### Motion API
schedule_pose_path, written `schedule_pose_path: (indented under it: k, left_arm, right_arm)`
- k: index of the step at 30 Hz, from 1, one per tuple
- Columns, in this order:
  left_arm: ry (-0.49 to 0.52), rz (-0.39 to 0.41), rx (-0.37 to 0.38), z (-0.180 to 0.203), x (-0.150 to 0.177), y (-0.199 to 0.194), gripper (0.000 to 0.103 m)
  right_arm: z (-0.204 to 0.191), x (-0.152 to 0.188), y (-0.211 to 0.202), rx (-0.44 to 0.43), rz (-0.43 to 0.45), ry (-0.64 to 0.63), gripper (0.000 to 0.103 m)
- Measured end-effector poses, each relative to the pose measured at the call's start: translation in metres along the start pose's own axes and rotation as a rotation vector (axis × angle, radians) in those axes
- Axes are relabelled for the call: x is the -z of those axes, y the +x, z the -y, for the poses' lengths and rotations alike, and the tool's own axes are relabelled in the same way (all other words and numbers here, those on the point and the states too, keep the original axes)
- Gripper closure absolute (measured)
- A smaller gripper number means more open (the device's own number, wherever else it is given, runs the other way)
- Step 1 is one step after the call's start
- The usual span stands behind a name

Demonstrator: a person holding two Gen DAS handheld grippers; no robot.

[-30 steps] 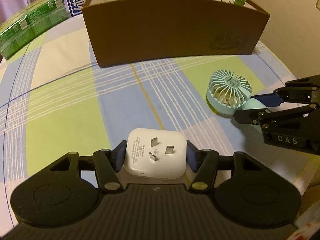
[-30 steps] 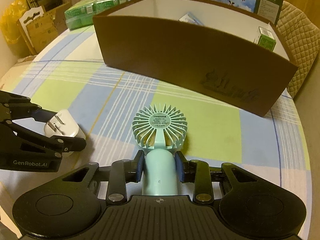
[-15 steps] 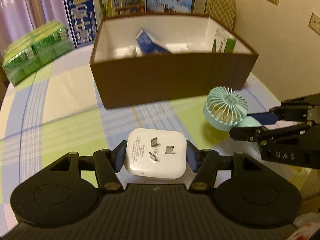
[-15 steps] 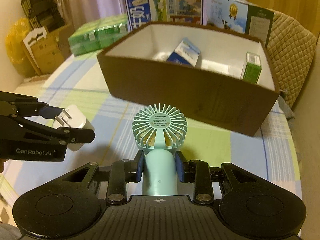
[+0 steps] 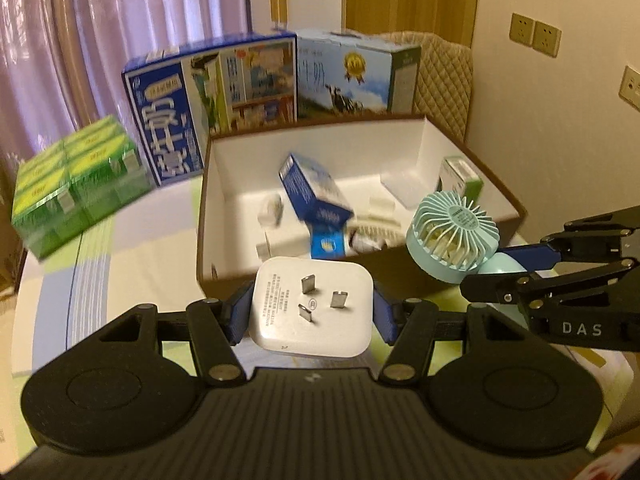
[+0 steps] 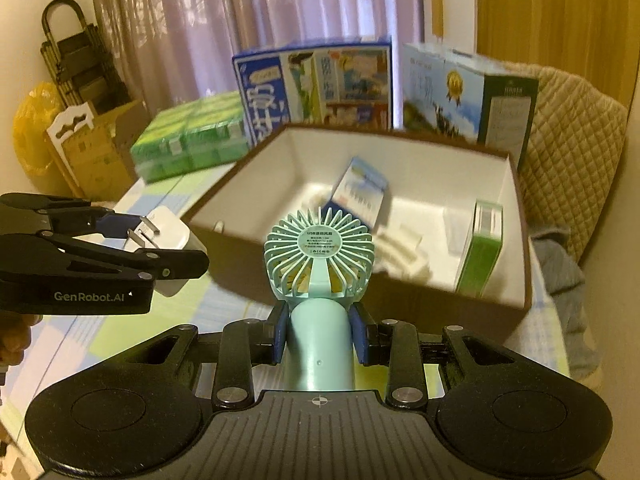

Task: Organize rigid objects
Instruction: 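Lift and carry the plug in the left tool and fan in the right tool over the box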

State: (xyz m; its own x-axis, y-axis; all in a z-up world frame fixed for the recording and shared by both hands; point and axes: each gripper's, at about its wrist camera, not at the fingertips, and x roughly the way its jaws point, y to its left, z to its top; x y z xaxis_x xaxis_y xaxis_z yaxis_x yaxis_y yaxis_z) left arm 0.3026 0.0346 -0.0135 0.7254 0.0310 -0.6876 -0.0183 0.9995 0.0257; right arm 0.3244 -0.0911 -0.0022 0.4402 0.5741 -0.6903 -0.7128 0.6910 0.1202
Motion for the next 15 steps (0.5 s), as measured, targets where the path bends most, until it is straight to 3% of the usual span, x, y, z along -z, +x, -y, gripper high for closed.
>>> schedule_pose_path:
  k: [7,15]
  left_arm:
    - [0.016,0.012,-0.021,-0.012,-0.038,0.030,0.047]
    - [0.032,-0.023,-0.046,-0.031,-0.071,0.079,0.047]
  right_arm:
    - [0.021,-0.043,0.019,0.023,0.040,-0.012,0.073]
    - [0.050,-0.084,0.060,0.074,0.019,-0.048,0.073]
